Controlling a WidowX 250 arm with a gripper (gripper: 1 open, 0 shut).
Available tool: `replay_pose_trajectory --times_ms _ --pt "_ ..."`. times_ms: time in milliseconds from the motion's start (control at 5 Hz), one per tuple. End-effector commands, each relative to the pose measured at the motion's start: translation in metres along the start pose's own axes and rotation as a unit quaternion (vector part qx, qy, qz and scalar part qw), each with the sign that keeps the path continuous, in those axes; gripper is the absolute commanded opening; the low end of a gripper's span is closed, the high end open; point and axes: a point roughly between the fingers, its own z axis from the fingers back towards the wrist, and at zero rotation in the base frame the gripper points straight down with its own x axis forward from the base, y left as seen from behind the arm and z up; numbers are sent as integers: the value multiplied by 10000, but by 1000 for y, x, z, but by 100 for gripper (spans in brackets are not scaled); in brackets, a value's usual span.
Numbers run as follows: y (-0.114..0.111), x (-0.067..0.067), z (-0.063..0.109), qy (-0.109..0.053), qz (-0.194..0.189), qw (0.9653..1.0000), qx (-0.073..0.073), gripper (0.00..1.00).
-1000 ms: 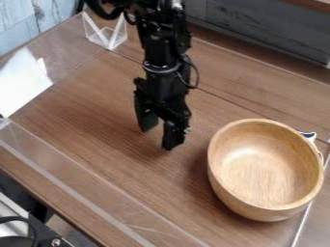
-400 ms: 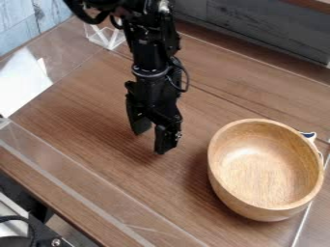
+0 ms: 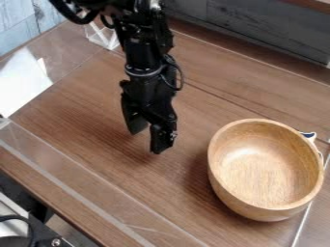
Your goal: Remove the blue fish from inside the brown bowl and put it on the table
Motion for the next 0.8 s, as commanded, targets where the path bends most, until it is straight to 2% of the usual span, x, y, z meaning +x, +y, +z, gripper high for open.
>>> replay_pose_trajectory --times_ms 0,600 --pt "4 5 13 -300 53 9995 106 100" --pt "6 0 11 -334 133 9993 40 100"
